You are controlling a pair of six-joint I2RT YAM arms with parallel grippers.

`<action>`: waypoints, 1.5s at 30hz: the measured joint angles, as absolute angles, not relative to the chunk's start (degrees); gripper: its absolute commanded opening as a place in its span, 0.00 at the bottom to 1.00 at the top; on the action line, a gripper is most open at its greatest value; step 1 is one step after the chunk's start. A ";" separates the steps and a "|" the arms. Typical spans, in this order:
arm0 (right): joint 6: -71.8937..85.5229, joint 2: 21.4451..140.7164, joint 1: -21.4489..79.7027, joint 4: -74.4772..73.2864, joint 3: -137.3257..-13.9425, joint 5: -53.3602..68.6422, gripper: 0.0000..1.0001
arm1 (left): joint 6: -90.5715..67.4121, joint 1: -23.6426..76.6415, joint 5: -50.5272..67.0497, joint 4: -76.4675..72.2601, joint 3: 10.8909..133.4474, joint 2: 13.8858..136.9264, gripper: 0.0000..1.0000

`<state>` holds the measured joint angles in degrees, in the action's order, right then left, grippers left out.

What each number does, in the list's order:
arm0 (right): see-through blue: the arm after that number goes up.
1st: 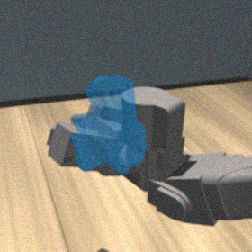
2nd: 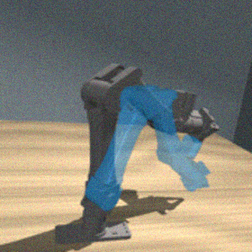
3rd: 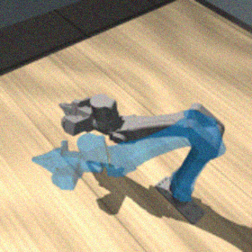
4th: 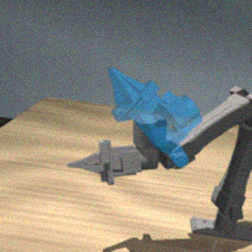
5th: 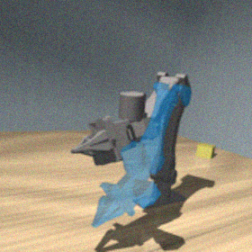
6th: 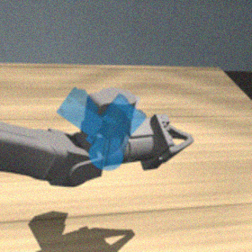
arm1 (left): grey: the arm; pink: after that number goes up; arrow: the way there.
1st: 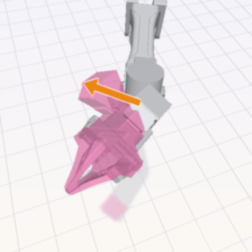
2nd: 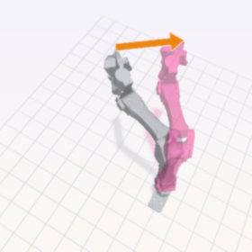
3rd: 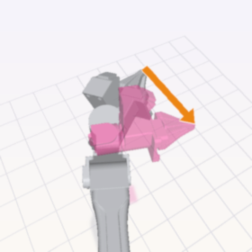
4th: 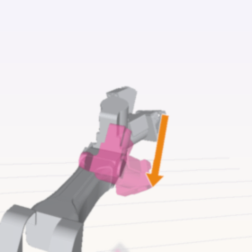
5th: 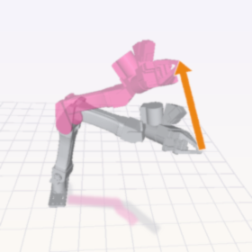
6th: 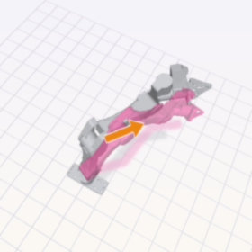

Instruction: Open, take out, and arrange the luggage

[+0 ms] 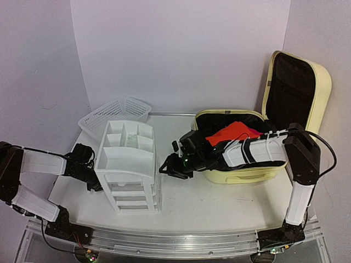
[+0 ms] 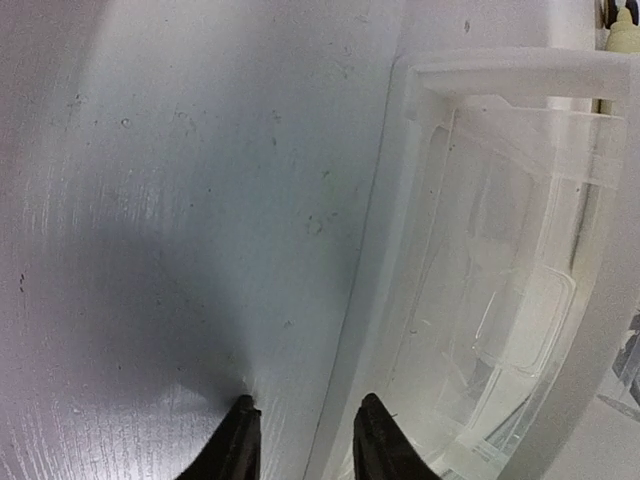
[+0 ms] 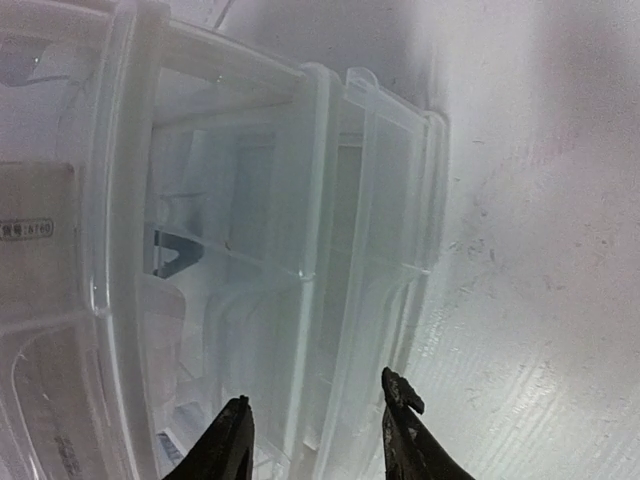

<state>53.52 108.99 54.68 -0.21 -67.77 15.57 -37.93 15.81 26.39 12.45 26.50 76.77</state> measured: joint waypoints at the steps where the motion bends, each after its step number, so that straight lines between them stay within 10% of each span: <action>1: 52.38 108.05 54.68 -2.04 -67.61 14.83 0.49 | -37.82 15.81 26.83 11.94 26.26 76.95 0.22; 6: 48.21 102.24 54.61 -7.53 -66.11 11.86 0.50 | -36.45 15.73 34.11 7.60 25.82 81.69 0.00; 37: 48.23 106.87 55.35 -8.84 -66.24 14.59 0.45 | -39.13 18.09 54.59 -9.54 22.17 88.33 0.00; 45: 48.07 106.69 57.04 -12.62 -66.92 9.76 0.61 | -41.91 19.51 55.53 -15.38 23.24 92.82 0.00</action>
